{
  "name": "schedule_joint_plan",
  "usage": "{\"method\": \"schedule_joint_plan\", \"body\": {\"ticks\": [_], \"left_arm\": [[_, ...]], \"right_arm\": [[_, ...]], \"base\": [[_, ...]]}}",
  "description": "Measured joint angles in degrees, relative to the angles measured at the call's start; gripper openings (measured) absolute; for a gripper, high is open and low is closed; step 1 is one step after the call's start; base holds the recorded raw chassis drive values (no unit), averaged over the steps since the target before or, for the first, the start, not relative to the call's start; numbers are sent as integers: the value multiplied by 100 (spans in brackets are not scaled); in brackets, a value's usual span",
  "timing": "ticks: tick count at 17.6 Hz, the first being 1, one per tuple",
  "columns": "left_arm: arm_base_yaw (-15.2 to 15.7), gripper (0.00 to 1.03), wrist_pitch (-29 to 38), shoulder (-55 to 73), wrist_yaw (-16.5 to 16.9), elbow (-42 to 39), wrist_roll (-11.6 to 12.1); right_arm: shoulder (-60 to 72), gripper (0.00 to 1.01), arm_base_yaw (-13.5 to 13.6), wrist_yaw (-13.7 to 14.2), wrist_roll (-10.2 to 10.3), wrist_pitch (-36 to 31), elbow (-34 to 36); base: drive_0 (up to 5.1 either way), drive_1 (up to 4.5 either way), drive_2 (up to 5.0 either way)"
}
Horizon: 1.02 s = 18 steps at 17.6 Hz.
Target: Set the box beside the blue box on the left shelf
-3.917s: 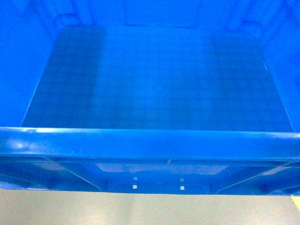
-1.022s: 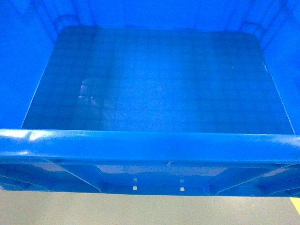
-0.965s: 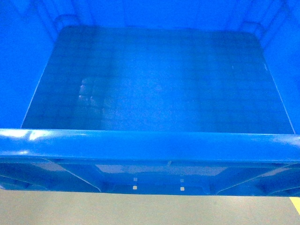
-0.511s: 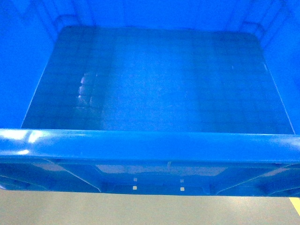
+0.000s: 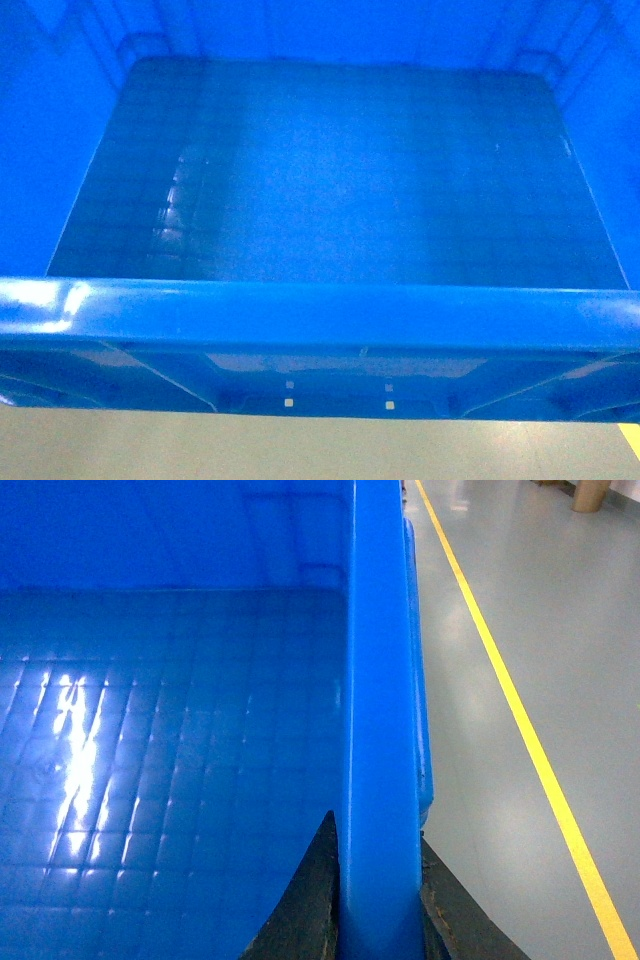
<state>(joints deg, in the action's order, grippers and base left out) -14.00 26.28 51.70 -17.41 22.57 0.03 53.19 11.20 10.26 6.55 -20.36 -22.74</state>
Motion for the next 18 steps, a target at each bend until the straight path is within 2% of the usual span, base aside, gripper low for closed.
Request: {"method": "schedule_joint_plan", "body": {"ticks": [18], "left_arm": [[0,18,20,0,-2,-2,-2]], "right_arm": [[-7,9,0,0,-2,-22,0]], "base": [[-2,417,-422]]}}
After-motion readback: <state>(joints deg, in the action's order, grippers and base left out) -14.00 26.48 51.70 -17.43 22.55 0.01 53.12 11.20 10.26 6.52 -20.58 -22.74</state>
